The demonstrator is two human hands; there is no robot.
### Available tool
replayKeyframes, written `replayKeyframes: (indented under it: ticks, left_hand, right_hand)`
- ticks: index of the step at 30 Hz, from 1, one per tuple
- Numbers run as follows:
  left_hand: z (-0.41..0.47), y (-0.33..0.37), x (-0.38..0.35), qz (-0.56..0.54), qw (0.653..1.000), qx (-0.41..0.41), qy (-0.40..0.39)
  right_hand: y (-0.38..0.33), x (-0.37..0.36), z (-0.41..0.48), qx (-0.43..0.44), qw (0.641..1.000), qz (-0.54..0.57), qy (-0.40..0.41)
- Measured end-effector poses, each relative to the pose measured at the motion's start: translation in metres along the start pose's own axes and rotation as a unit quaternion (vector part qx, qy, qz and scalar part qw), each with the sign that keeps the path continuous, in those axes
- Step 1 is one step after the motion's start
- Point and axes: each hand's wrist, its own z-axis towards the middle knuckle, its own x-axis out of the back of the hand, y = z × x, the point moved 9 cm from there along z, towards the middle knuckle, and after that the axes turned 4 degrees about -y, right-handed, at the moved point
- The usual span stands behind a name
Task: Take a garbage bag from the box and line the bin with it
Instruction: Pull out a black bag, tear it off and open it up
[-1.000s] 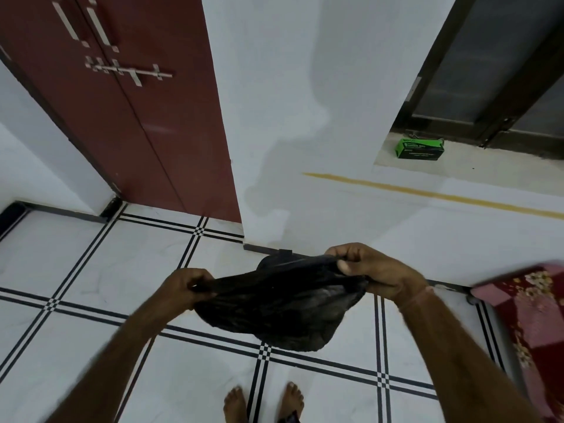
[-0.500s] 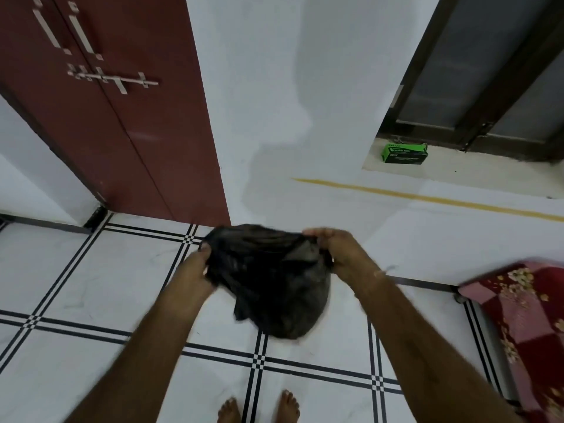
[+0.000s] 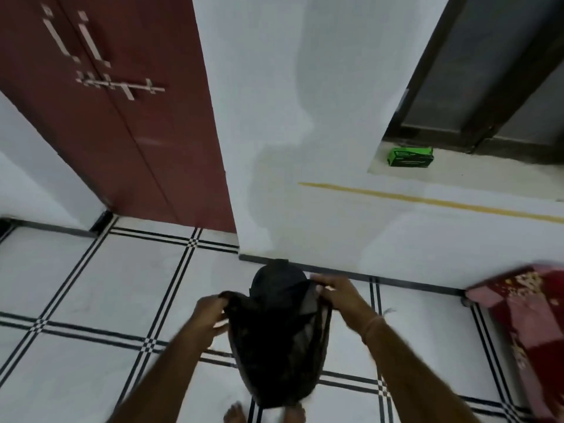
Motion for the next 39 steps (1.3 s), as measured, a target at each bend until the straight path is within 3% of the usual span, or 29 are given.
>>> replayKeyframes:
  ticks: [5, 10, 16, 19, 22, 26, 34, 39]
  left_hand:
    - [0.012, 0.017, 0.022, -0.065, 0.997, -0.03, 0.042]
    - [0.026, 0.02, 0.021, -0.163, 0.98, -0.054, -0.097]
    - [0.028, 0.01, 0.036, -0.23, 0.958, -0.05, -0.166]
    - [0.025, 0.016, 0.041, -0.167, 0.964, -0.085, -0.189]
    - [0.026, 0.024, 0.042, -0.038, 0.975, -0.125, -0.178]
    - [0.034, 0.027, 0.042, 0.037, 0.976, -0.147, -0.158]
    - [0.05, 0.038, 0.015, 0.252, 0.924, -0.265, -0.115]
    - [0.103, 0.014, -0.011, 0.277, 0.929, -0.234, -0.079]
  right_hand:
    - [-0.031, 0.025, 0.011, 0.006, 0.996, 0.06, 0.071]
    - [-0.023, 0.019, 0.004, -0.013, 0.993, 0.069, 0.095]
    - [-0.005, 0.007, -0.012, -0.019, 0.989, 0.085, 0.118]
    - [-0.003, -0.003, -0.012, -0.021, 0.989, 0.087, 0.119]
    - [-0.012, -0.016, -0.004, -0.017, 0.991, 0.08, 0.102]
    - [-0.018, -0.032, 0.007, -0.013, 0.997, 0.032, 0.074]
    - [-0.004, -0.047, 0.028, -0.003, 0.996, -0.055, 0.069]
    - [0.043, -0.047, 0.065, -0.021, 0.996, -0.043, 0.072]
